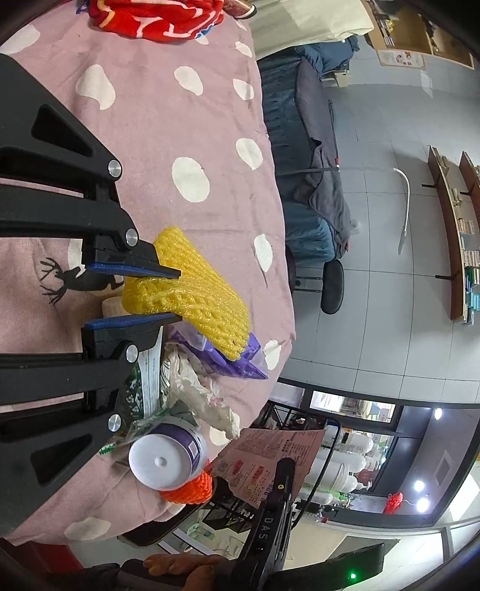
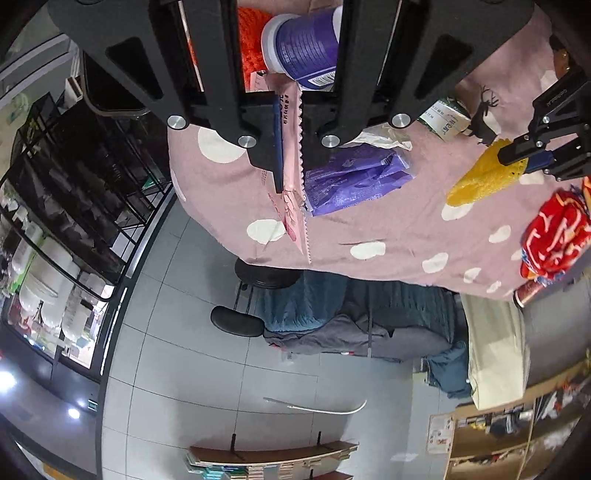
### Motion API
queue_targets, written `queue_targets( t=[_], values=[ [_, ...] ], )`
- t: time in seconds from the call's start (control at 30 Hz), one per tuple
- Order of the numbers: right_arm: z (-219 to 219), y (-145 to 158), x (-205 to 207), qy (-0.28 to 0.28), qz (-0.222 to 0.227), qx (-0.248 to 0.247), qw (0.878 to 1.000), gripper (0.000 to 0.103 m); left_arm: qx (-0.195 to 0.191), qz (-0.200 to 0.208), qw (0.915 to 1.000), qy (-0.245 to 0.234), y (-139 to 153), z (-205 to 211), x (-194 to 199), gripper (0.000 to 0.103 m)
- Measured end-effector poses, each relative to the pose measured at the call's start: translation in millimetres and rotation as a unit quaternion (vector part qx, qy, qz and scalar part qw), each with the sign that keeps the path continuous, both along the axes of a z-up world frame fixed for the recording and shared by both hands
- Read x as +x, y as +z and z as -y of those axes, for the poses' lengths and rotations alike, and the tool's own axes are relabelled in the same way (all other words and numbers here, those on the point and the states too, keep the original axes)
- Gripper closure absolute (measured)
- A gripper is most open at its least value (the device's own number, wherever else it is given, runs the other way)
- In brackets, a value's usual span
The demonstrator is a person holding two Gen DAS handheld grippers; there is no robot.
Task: Collect trash
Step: 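Grasp the pink snack wrapper with the right tool while the left tool holds the yellow net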
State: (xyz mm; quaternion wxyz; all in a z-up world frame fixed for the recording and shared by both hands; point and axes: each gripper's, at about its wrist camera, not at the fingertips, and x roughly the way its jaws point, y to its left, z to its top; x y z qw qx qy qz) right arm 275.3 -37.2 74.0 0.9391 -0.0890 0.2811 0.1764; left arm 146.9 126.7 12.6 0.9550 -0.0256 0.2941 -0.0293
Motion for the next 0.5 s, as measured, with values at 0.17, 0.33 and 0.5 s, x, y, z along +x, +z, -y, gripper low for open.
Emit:
queue_targets(
  t=[0.17,0.33,0.5],
  values=[
    [49.6,12.8,-18.3,0.001,-0.006,0.066,0.998,0.096,-0.004,0.018,0.9996,-0.023,13.4,25.8,-9.9,0.085],
    [90.3,22.8,-43.8,-0.005,0.014,0.101,0.995,0.096,-0.008,0.038,0.9975,-0.059,29.5,57.4,-19.3,0.085],
    [130.2,25.5,-64.8,-0.039,0.028,0.109,0.993,0.096,-0.013,0.051,0.9927,-0.109,40.3,95.1,-23.4,0.085]
  ],
)
